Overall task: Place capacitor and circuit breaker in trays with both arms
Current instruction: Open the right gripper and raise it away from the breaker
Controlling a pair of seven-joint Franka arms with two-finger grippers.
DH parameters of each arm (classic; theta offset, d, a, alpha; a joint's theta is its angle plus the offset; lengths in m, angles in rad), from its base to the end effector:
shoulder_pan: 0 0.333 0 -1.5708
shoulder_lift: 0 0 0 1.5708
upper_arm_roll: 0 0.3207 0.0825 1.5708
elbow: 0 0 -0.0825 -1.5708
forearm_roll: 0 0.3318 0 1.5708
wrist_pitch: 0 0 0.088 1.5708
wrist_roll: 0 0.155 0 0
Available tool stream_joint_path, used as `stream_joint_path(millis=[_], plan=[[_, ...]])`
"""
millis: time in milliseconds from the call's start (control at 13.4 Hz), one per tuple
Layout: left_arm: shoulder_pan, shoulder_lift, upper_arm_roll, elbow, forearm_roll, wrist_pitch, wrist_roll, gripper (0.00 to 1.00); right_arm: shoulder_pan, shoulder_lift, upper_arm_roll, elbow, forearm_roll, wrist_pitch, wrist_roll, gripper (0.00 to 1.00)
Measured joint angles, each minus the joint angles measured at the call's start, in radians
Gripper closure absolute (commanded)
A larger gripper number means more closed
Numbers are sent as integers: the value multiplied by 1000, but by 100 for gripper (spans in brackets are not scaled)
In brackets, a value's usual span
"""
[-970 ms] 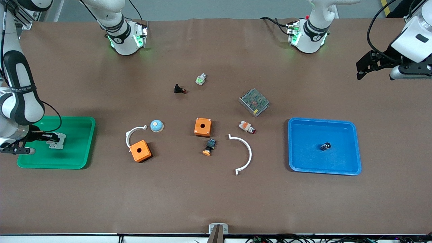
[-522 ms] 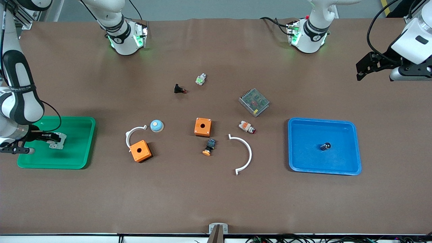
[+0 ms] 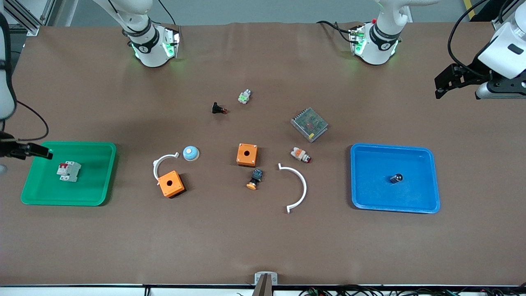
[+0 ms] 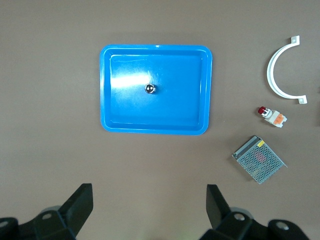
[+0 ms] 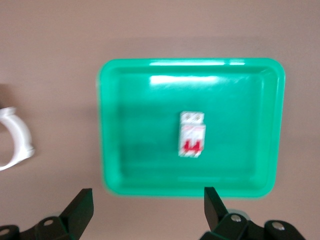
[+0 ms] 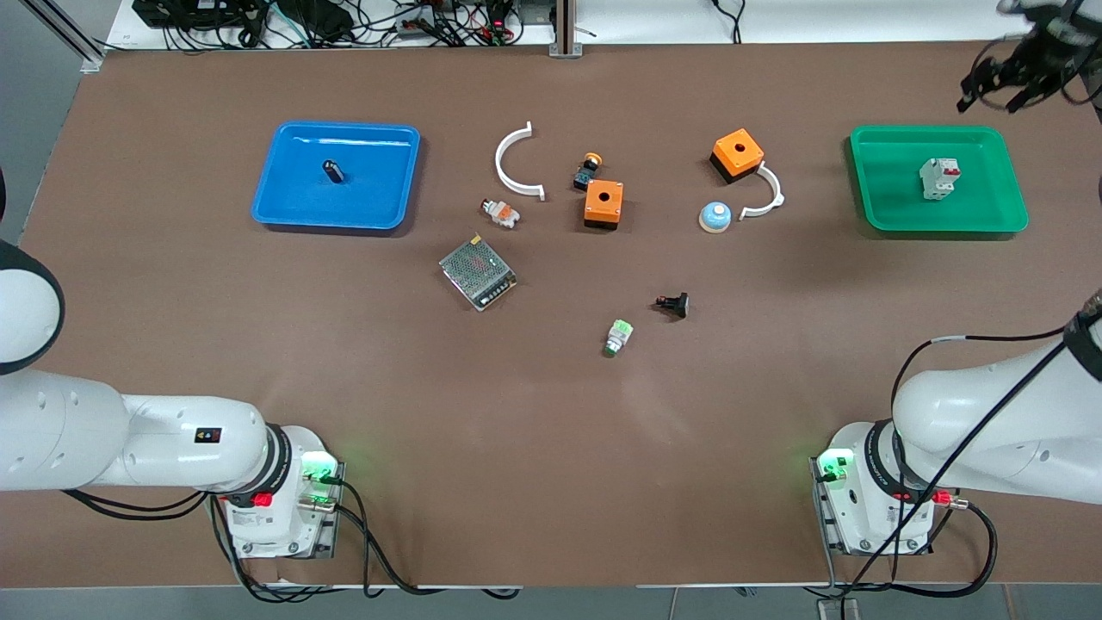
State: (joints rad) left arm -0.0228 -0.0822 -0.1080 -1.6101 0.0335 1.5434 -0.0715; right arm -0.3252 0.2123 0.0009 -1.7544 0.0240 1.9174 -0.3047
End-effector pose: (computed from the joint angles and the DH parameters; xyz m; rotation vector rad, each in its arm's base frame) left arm 0.4707 -0.0588 0.6023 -3.0995 0.0897 -0.0298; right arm 0.5378 -0.1779 0.4182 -3.1040 0.0440 0.0619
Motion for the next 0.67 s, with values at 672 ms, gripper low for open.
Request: stream_joint_path(millis=[672], plan=[[13, 2, 1, 0, 0, -13, 0, 0, 251, -218, 12, -8, -11, -181, 241, 2]])
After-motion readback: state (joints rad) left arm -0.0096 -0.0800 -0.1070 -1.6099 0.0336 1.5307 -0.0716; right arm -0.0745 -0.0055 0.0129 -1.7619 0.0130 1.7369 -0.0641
